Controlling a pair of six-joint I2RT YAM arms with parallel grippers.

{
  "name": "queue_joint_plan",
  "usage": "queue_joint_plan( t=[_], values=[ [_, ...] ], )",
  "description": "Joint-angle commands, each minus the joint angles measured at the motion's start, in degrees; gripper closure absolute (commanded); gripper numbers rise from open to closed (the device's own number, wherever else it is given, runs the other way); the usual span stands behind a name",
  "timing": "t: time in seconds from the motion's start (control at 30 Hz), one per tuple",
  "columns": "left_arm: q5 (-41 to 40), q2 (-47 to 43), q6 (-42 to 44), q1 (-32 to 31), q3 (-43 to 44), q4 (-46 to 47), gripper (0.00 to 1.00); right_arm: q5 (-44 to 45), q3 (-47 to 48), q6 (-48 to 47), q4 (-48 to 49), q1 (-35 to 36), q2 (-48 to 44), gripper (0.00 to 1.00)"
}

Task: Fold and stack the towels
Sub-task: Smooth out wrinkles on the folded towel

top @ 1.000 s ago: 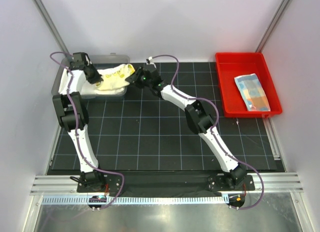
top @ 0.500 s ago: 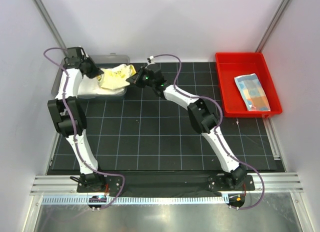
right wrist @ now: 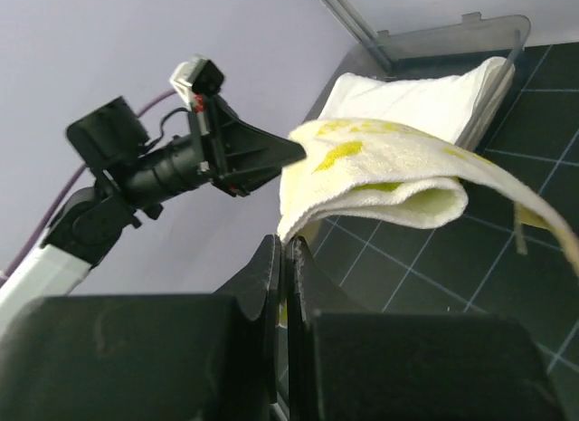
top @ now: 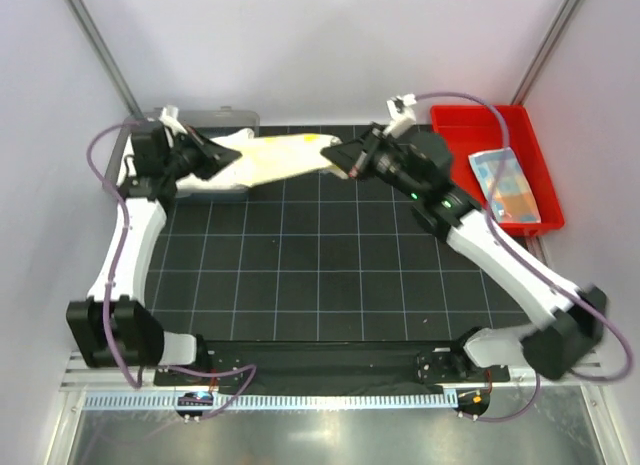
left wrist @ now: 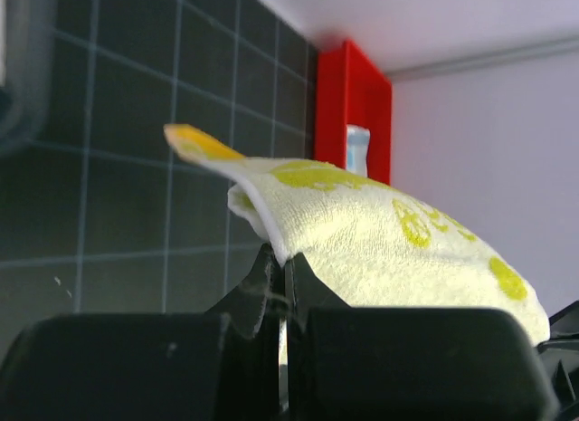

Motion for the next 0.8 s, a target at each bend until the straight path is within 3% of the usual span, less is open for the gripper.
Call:
queue_joint_plan(
  t=[0.0,0.17,0.33,0.47,0.57,0.67,0.77],
  values=[
    [1.7,-8.9,-8.0,-3.1,-8.1,4.8,1.00,3.7,-9.8,-3.7,-10.5,0.5,-13.3,0.99],
    [-3.2,-24.6,-18.0,-11.1,-21.9,6.2,1.00,5.6,-22.1,-0.6,-20.1,0.7,-32.2,0.99],
    [-10.4,-27.8,-25.4,-24.3,-33.4,14.3,1.00,5.9,-31.9,3.1,-19.1,0.7,-41.9,0.99],
    [-11.1,-21.4,-25.4,-27.9,-36.6,20.5,1.00,7.2,-40.1,5.4,-12.7,0.8,-40.0,0.99],
    [-11.2,-12.3,-22.5,-27.6,-34.2,21.9,1.00,10.5,-39.3,2.2,-9.5,0.7,-35.5,0.99],
    [-9.2,-0.7,-17.8,-26.6,-27.2,20.7,1.00,16.6,-35.1,-2.9,-10.6,0.7,-27.3,0.99],
    [-4.3,11.6,-13.5,-24.8,-18.3,19.1,1.00,16.0,-32.8,-6.1,-9.0,-1.3,-19.5,0.99]
  ],
)
